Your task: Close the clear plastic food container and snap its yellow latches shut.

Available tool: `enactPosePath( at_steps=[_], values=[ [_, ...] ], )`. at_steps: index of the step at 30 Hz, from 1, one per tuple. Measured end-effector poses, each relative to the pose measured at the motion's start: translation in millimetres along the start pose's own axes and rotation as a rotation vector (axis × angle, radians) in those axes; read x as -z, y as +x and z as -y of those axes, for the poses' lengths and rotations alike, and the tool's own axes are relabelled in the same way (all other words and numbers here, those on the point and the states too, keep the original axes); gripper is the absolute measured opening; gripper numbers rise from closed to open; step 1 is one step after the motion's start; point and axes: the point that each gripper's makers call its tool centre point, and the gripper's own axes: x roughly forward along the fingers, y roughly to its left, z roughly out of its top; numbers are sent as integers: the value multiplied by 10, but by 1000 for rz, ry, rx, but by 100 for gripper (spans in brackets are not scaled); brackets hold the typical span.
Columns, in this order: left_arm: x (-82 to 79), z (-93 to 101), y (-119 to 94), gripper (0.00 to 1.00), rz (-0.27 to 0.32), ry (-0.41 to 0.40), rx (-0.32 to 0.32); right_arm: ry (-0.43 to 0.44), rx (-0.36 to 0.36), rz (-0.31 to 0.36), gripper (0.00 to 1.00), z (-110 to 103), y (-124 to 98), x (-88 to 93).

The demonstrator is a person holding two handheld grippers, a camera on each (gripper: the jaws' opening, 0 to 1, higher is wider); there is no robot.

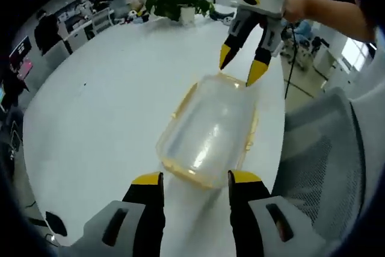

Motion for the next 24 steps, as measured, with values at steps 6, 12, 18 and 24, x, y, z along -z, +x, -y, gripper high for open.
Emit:
enactPosePath(
  at_steps=[6,12,18,24],
  values=[
    [18,-65,-19,37,-13,-118,-57,110,3,13,30,-30,7,-40],
    [62,-20,17,38,-19,-266,-57,252,-6,41,31,-68,16,-66],
    [118,-9,33,35,-27,-502,-58,344,14,69,31,-65,10,-116],
    [132,-6,48,35,-18,-581,-62,439,49,57,32,-22,61,-67]
  ],
)
